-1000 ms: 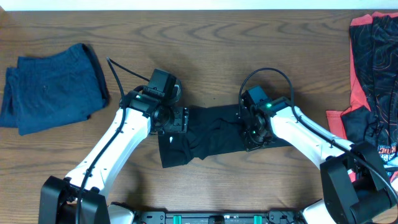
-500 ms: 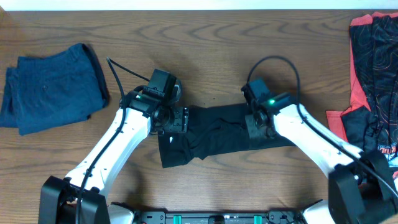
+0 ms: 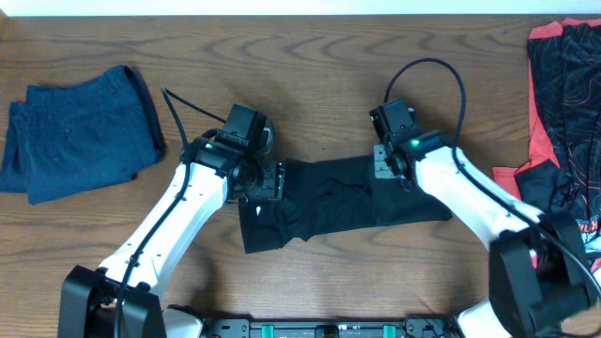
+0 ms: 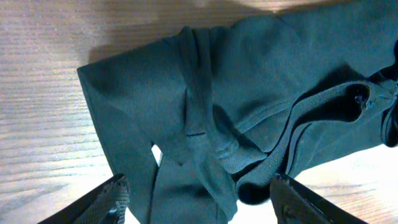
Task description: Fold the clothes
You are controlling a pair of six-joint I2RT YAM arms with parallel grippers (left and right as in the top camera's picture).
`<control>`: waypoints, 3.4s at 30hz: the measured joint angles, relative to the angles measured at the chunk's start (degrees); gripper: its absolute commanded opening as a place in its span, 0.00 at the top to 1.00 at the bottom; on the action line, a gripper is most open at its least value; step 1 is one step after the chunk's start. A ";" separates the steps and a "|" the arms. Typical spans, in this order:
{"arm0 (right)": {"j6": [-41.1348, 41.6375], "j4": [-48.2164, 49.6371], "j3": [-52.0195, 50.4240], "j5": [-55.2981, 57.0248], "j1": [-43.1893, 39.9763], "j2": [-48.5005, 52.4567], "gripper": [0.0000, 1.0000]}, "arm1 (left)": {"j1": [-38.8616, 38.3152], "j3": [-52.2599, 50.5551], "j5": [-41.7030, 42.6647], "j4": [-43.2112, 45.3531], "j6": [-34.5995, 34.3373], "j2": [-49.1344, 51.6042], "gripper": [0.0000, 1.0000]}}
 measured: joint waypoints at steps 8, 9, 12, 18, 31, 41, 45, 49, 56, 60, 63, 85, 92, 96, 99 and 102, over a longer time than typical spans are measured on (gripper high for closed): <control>-0.63 3.02 0.00 -1.57 0.00 2.08 0.74 | 0.00 0.00 0.00 -0.26 0.00 0.00 0.26; -0.94 3.26 0.00 -2.29 0.00 2.05 0.74 | 0.00 0.00 0.00 -0.24 -0.02 0.00 0.26; -1.70 3.43 0.00 -3.67 0.00 1.90 0.75 | 0.00 0.00 -0.02 -0.26 0.00 0.00 0.26; -1.95 3.69 0.00 -4.83 0.00 2.03 0.75 | 0.00 0.00 0.00 -0.26 -0.02 0.00 0.26; -3.43 8.52 1.18 -12.63 -0.44 9.40 0.69 | 0.00 0.00 -0.02 -1.73 -0.02 0.00 0.25; -3.96 3.41 1.27 -13.31 -2.78 0.70 0.55 | 0.85 0.00 -3.06 -4.35 -0.02 0.00 0.19; -4.17 -0.39 1.73 -12.31 -5.66 -8.31 0.55 | 3.56 0.00 -3.82 -4.35 -0.46 0.00 0.16; -4.15 -5.22 2.27 -11.82 -8.44 -11.80 0.55 | 5.84 -0.35 -3.76 -4.15 -0.52 0.33 0.16; -4.15 -8.50 2.23 -11.43 -10.36 -11.43 0.55 | 5.90 -3.08 3.82 0.76 0.15 4.15 0.16; -4.17 -8.57 2.23 -11.43 -10.36 -11.43 0.55 | 5.90 -5.49 6.97 4.55 0.57 5.86 0.16; -4.15 -8.57 2.23 -11.43 -10.36 -11.43 0.55 | 5.90 -7.76 9.27 7.65 0.90 6.54 0.16; -4.13 -8.61 2.23 -11.45 -10.36 -11.43 0.55 | 1.92 -17.35 13.79 24.04 0.42 6.64 0.64; -4.13 -8.63 2.23 -11.52 -10.36 -11.43 0.55 | 1.86 -17.90 13.88 24.50 -0.28 7.04 0.94; -4.13 -8.68 2.23 -11.58 -10.36 -11.43 0.55 | 1.79 -17.94 13.99 24.92 -0.07 7.04 0.94; -4.11 -8.87 2.23 -11.65 -10.36 -11.43 0.55 | 2.62 -17.94 14.23 24.87 -0.07 7.04 0.94; -4.11 -8.92 2.23 -11.65 -10.36 -11.43 0.54 | 5.35 -17.97 14.62 24.02 -0.04 6.64 0.94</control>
